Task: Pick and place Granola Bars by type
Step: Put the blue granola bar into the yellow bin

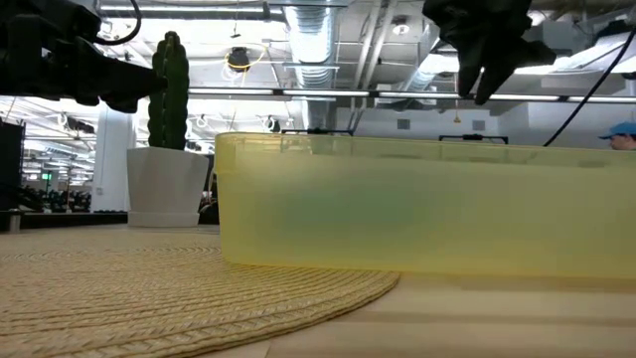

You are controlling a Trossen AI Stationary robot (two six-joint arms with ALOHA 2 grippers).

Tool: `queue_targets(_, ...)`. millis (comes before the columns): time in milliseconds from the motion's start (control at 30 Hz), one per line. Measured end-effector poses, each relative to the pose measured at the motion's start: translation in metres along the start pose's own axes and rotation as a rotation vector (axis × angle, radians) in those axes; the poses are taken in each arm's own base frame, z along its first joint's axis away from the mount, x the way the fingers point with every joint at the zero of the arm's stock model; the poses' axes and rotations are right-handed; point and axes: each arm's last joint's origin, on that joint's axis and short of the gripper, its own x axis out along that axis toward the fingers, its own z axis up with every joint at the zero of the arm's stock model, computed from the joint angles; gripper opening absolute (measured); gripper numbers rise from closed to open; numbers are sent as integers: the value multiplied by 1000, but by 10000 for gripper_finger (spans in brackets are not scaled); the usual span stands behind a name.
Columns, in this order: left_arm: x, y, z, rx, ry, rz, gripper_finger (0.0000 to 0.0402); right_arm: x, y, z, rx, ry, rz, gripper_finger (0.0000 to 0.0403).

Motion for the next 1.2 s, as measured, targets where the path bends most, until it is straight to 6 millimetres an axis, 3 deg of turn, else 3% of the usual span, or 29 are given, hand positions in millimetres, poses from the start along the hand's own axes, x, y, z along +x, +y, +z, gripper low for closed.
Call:
queue_targets(133,0,0,0,5,0,0,137,-2,1,-13,-31,30,-33,128)
queue_targets(500,0,0,0,-6,0,0,137,-8,-6,-50,146,62,-264,128)
queue_targets(900,0,0,0,-10,0,0,137,-18,-10,-78,217,51,-355,128)
queue_targets(1200,0,0,0,-5,0,0,137,-13,-13,-108,291,64,-387,128)
